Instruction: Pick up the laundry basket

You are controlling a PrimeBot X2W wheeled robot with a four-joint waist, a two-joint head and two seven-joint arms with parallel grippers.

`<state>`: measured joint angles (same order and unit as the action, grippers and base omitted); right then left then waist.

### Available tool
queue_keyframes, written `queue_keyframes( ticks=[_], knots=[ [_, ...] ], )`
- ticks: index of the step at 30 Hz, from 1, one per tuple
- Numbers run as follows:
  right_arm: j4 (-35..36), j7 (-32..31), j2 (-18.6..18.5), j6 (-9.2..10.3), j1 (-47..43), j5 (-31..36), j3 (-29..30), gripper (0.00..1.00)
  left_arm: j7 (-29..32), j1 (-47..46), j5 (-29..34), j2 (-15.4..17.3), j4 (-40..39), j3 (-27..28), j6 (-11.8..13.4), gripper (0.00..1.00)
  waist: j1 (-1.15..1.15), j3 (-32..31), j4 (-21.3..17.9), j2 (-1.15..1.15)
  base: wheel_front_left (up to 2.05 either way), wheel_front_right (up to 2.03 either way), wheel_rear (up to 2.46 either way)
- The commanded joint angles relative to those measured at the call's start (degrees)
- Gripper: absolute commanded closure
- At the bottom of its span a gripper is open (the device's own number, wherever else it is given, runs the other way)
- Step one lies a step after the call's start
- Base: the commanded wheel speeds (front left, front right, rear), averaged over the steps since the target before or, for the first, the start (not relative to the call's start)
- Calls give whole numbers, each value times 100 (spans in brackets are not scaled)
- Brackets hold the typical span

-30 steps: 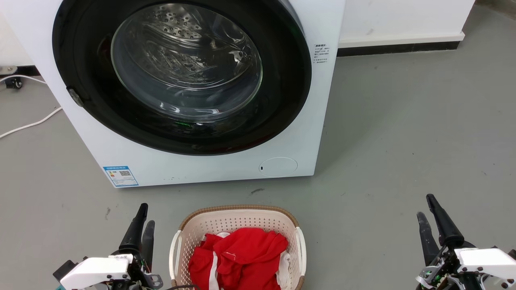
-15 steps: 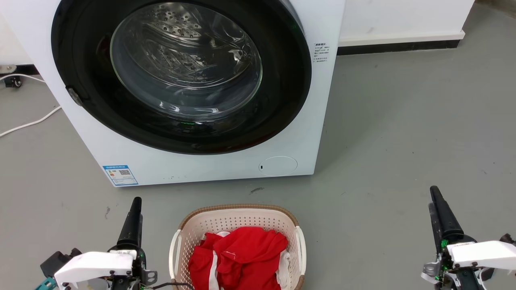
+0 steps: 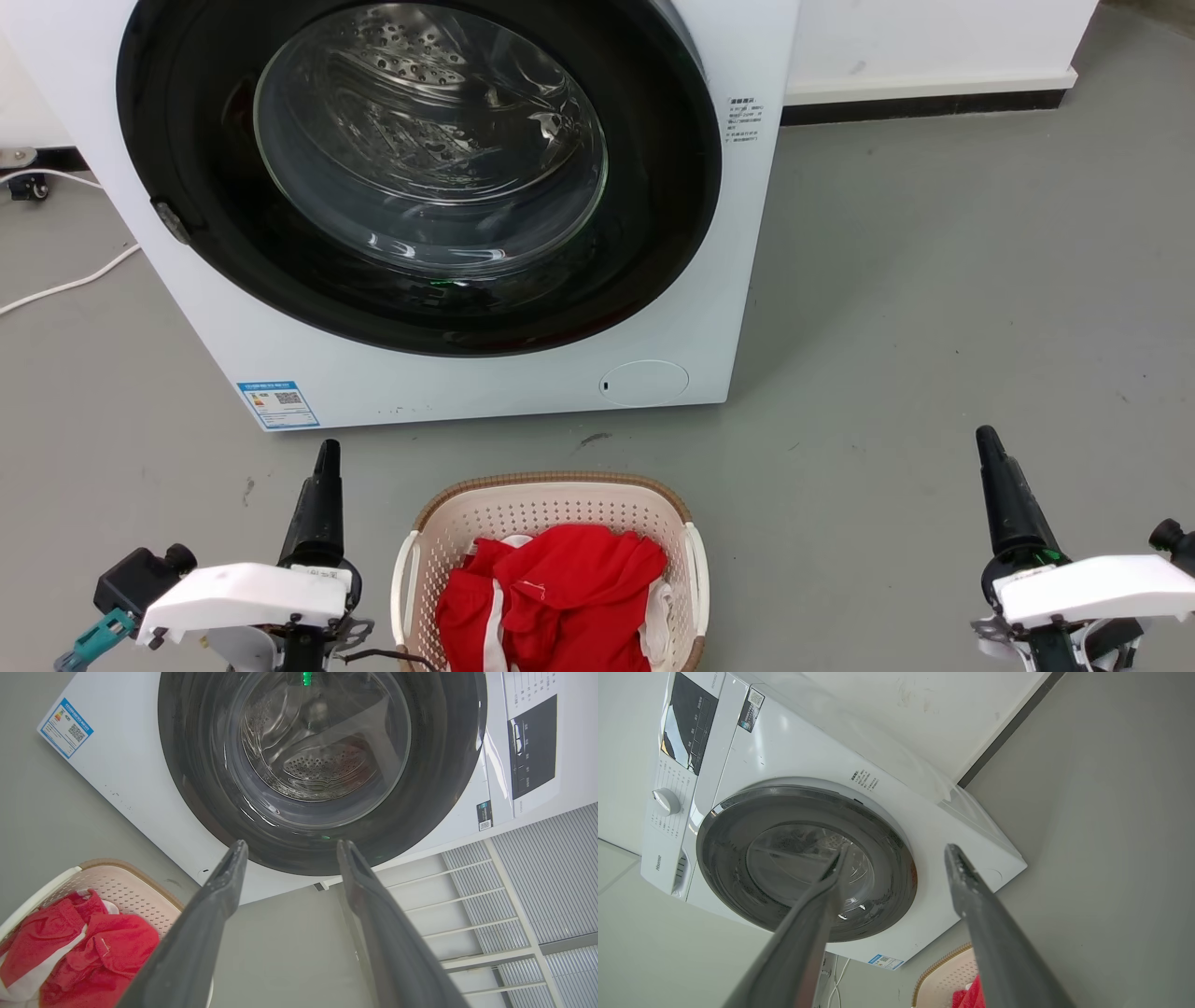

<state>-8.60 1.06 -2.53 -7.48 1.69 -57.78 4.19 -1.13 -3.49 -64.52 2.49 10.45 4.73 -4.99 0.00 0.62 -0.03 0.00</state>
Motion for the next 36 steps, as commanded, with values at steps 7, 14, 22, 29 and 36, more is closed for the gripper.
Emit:
queue_keyframes(
  ticks=[7, 14, 22, 29, 36],
  knots=[
    [191, 208, -25, -1, -65, 978, -74, 0, -203, -43, 880, 27, -210, -114, 155, 0, 0, -4, 0, 0, 0, 0, 0],
    [294, 328, -27, -1, -105, 1465, -141, 0, -325, -9, 1421, 30, -297, -175, 203, 0, 0, 1, -5, 0, 0, 0, 0],
    [443, 475, -30, -2, -178, 2119, -193, 0, -471, 14, 2086, 32, -411, -232, 192, 0, 0, 11, -8, 0, 0, 0, 0],
    [505, 594, -33, -1, -221, 2662, -207, 0, -590, 38, 2650, 35, -471, -290, 175, 0, 0, 18, -12, 0, 0, 0, 0],
    [569, 707, -35, -1, -279, 3171, -215, 0, -699, 60, 3151, 37, -521, -329, 139, 0, 0, 21, -18, 0, 0, 0, 0]
  ],
)
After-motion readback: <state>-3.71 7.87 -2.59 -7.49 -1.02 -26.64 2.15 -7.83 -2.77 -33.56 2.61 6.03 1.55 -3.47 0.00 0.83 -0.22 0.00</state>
